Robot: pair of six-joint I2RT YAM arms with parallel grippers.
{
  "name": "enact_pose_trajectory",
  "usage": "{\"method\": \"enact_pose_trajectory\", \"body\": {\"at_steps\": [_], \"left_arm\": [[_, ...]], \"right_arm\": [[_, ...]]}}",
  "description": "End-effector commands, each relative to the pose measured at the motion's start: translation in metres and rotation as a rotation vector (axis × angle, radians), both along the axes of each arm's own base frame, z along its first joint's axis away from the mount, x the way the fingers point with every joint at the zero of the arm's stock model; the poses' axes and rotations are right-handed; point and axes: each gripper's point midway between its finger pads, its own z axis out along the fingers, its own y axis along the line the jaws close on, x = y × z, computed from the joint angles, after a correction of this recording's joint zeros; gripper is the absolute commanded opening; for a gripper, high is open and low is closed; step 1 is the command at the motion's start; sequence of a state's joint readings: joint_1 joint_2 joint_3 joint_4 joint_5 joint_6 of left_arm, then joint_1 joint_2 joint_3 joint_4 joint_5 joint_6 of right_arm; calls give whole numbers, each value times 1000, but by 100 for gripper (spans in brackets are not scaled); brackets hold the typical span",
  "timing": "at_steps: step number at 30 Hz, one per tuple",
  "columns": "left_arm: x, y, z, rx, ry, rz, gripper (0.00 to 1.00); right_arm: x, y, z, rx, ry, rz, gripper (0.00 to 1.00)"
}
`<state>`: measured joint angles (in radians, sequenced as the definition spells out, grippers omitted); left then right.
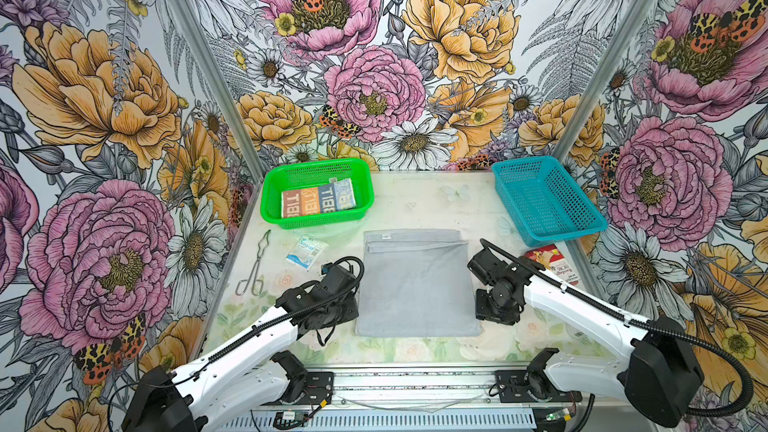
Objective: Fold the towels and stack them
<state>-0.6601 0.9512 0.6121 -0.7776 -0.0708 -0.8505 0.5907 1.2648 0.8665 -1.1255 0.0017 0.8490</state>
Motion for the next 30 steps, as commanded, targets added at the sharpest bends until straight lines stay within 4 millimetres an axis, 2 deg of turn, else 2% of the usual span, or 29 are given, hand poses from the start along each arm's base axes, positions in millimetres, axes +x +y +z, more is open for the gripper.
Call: {"method": "enact_pose_trajectory", "body": {"at_steps": [1,3,6,9,11,18,30], "left_arm": [[74,-25,39,-165,-190,-38,29],[107,-31,43,-141,-220,-77,31],[143,-33,32,-81,-199,-97,34],[169,-38,23,-100,-195,-91,34],[181,-37,17,-71,-195,-80,34],[204,-47,-5,-95,-162,-67,35],[203,-63,-33,-113,-107,-68,37]], "right_arm": [[79,9,28,6,-201,61,50],[124,18,32,70,-273,94,51],[171,10,28,16,-324,114,52],[203,11,23,56,-359,99,53],[215,9,20,60,-376,86,53],[238,1,6,80,-366,54,54],[245,8,-9,116,-330,52,53]]}}
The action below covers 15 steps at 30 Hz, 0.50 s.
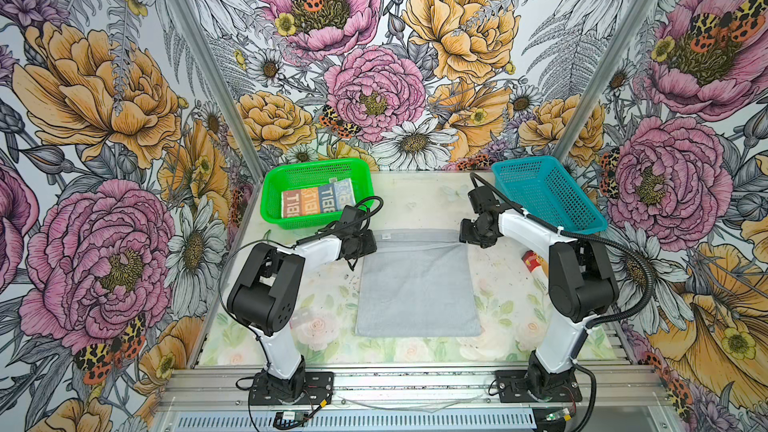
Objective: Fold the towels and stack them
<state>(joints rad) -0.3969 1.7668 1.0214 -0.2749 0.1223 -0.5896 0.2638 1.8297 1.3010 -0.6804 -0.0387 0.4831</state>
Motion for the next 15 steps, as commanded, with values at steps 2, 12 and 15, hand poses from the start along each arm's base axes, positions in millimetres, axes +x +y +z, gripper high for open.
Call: {"method": "enact_pose_trajectory", "body": {"at_steps": [2,12,15], "left_arm": [[8,-14,5,-42,-28,-11,37],[7,-18,5,-51,-31,-12,35],[7,-19,6,-55,-32,-13,29]], "right_arm": [[12,6,1,19,-19,13,52],[10,10,-10,43,11,10,41],[10,11,-11,44,10,9,26]]}}
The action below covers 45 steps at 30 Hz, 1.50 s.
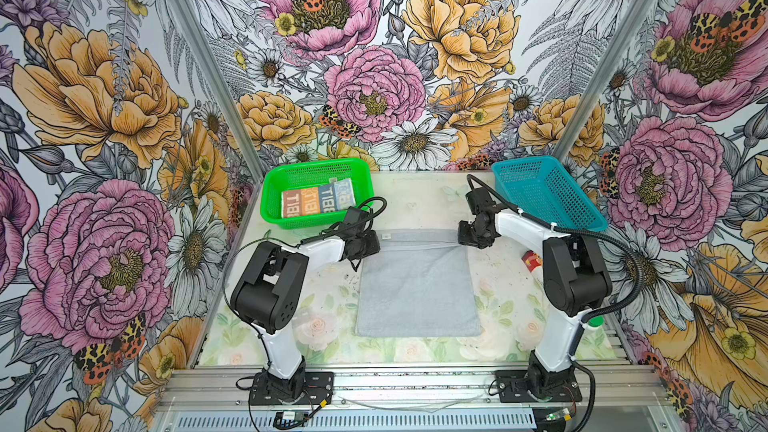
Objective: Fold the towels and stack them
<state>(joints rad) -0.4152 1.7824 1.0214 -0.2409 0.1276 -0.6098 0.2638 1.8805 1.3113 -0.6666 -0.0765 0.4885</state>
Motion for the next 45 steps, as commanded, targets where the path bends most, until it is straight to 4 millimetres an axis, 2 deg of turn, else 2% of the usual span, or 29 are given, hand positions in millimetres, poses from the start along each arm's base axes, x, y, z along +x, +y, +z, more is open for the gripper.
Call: {"method": "enact_pose_trajectory", "body": {"at_steps": [1,3,6,9,22,32,36,38,41,42,43,45], "left_arm": [[6,-9,8,-36,-22,-10,24],[5,-10,10,-40,-28,-12,15],[6,-8,16,-41,-41,-4,9],[7,-5,23,-42,-57,2,0],[21,10,56,-46,-113,19,0],[37,17,65,-29,-147,41,0],[47,19,57,-24,-134,41,0],[51,17,52,-19,-125,34,0],[60,13,55,-15,-147,22,6],[63,10,41,-1,-128,3,12],[66,5,41,8,-138,-21,20],[69,-1,43,34,-158,-54,32]], "right_arm": [[9,3,6,16,-28,-1,19],[9,3,7,17,-30,0,13],[9,2,10,12,-38,-2,1],[10,1,13,8,-48,-3,0],[23,3,42,24,-111,2,0],[40,-5,38,24,-114,-12,0],[50,-6,33,27,-105,-7,0],[54,0,25,67,-81,6,0],[59,9,13,102,-55,30,0],[60,10,10,104,-51,39,2],[62,10,9,98,-52,40,11],[63,7,12,84,-64,38,20]]}}
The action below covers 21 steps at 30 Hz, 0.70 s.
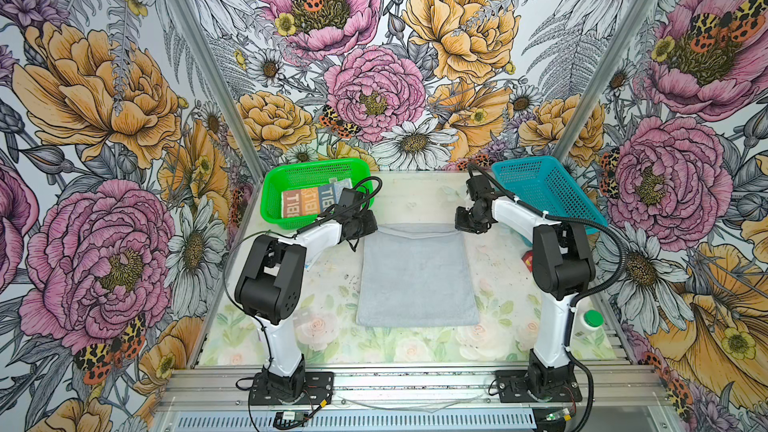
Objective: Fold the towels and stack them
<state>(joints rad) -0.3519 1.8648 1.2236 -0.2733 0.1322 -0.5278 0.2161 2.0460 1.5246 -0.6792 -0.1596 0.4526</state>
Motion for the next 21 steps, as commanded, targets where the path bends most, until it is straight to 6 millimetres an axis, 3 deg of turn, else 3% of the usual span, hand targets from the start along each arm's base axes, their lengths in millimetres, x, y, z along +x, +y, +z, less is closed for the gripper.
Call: {"method": "enact_pose_trajectory", "body": {"at_steps": [1,4,6,7,8,11,15,21], "left_arm": [[12,-10,13,45,-63,-57,35],[18,-7,31,103,-123,-40,48],[20,-5,44,133,-173,-27,51],[19,-3,67,133,-229,-20,53],[17,-4,75,134,-249,-24,53],[5,-13,84,116,-256,-66,53],[-33,-24,74,127,-196,-152,52],[-104,-23,47,46,-35,-243,49]], "right_arm": [[11,0,16,1,-53,24,31],[13,-6,38,-36,-111,28,44],[12,-11,56,-63,-157,28,46],[9,-12,67,-69,-180,27,47],[6,-12,75,-70,-197,26,47],[-14,-1,88,-53,-213,47,47],[-43,19,79,-48,-185,82,47],[-83,60,34,-40,-84,153,49]]}}
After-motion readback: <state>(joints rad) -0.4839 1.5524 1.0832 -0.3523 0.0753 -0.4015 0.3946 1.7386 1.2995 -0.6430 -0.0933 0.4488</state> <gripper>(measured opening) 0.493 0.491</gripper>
